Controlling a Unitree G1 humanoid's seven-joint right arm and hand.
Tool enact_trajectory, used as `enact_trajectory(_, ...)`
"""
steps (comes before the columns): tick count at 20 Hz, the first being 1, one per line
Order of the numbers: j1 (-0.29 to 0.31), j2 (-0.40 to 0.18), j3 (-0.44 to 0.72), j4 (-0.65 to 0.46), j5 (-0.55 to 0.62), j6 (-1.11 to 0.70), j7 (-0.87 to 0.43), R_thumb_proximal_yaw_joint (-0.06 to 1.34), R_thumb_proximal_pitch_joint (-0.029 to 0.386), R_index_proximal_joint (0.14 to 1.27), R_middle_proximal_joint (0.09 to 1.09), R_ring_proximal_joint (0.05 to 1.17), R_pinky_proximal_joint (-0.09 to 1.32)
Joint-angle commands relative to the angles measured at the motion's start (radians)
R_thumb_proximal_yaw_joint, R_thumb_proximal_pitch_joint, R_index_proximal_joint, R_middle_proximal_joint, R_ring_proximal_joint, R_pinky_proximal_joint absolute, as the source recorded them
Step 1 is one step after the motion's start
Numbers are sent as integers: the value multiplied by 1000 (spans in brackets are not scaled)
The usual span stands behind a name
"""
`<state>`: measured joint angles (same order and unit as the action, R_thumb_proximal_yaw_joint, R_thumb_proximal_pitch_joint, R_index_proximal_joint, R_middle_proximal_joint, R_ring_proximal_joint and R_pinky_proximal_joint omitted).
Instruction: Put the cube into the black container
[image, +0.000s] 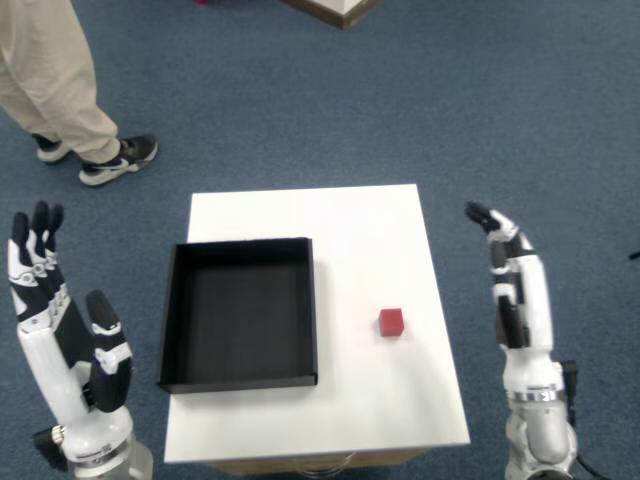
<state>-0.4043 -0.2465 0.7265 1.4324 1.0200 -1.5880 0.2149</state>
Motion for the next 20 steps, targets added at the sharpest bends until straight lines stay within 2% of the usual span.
enact_trajectory(1,-58,-9,-40,26,-25,-94,8,237,255,371,318,323,149)
enact_trajectory(2,-65,-6,-43,49,-36,-94,10,256,252,372,321,326,157)
enact_trajectory(6,-93,-2,-4,144,-85,-103,26,350,192,375,324,331,177)
enact_trajectory(9,-127,-7,100,277,-100,-114,24,374,150,369,310,316,176)
enact_trajectory(11,-150,16,205,388,-71,-113,-18,332,108,371,307,306,165)
enact_trajectory(13,-159,55,326,502,-25,-106,-82,316,93,373,309,301,155)
enact_trajectory(16,-157,73,525,655,-5,-72,-214,307,79,381,313,297,152)
enact_trajectory(20,-91,83,797,679,12,-12,-441,299,52,392,318,295,153)
